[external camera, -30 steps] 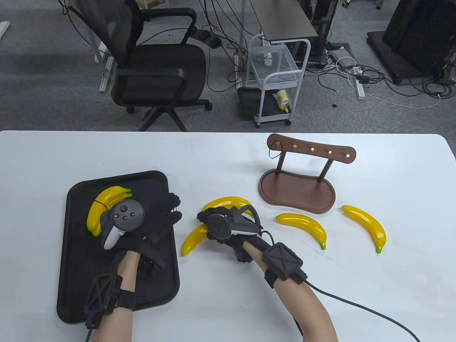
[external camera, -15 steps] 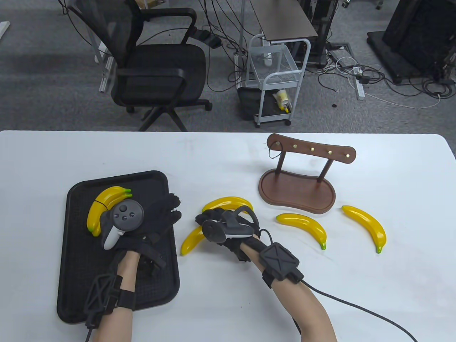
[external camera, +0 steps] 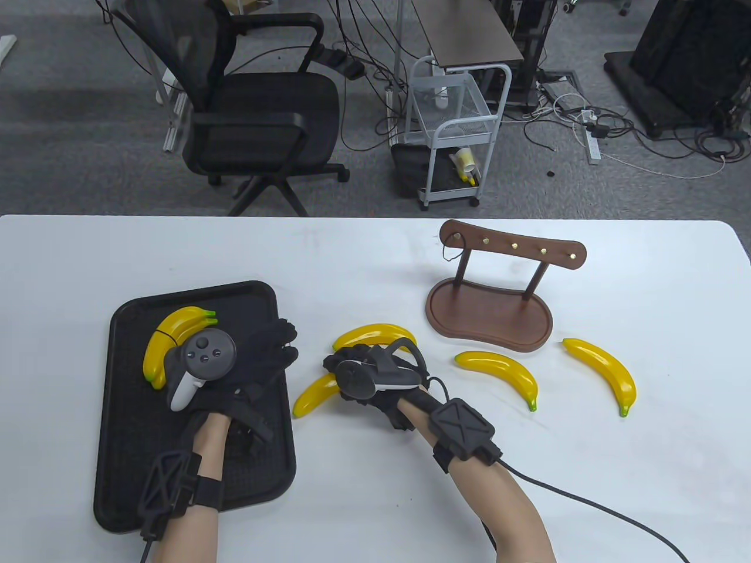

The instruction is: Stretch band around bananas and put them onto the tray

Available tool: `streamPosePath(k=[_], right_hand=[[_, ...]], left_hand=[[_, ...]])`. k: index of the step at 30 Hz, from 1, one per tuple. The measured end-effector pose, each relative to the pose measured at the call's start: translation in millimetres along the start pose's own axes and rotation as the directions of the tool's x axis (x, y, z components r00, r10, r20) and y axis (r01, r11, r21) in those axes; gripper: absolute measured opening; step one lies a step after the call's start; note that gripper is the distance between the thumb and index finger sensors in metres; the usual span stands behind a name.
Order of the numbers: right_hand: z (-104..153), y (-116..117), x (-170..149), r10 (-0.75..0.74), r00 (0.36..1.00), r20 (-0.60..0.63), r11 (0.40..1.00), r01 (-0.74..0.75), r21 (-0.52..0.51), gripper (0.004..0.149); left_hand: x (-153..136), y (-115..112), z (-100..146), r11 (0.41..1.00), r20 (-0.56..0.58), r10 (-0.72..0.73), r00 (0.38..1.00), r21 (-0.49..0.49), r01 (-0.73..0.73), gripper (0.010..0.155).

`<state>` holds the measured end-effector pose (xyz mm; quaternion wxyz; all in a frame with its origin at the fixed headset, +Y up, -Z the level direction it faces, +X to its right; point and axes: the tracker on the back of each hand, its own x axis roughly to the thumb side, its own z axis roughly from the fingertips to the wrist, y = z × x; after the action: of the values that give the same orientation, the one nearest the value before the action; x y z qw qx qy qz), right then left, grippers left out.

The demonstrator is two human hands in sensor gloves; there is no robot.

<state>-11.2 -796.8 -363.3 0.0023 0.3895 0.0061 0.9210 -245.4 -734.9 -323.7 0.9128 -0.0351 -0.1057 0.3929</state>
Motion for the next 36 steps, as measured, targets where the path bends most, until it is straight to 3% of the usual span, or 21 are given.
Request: streamPosePath(k=[10, 23, 30, 36], right_hand=[[6.1, -15.6, -17.9, -0.064, 0.997, -0.041, 0.997, 0.063, -0.039, 0.069], [16.7, -51.8, -68.7, -0.098, 0.975, -0.198, 0.988, 0.071, -0.137, 0.07], [17.4, -53.0, -92.5, -0.097, 0.947, -0.305, 0.987, 0.051, -0.154, 0.07], [16.7, -40.7, -103.8, -0.146, 0.923, -0.356, 0.982, 0.093, -0.163, 0.07]], left_hand=[[0.1, 0.1, -0.3, 1.0, 0.006, 0.004, 1.0, -0.001, -0.004, 0.065], [4.0, -4.5, -1.9, 1.0, 0.026, -0.015, 1.0, -0.016, 0.015, 0.066], [4.4, -6.6, -1.8, 0.999, 0.023, -0.028, 0.999, -0.023, 0.028, 0.067], [7.4, -9.4, -2.2, 0.998, 0.031, -0.051, 0.998, -0.029, 0.052, 0.068]])
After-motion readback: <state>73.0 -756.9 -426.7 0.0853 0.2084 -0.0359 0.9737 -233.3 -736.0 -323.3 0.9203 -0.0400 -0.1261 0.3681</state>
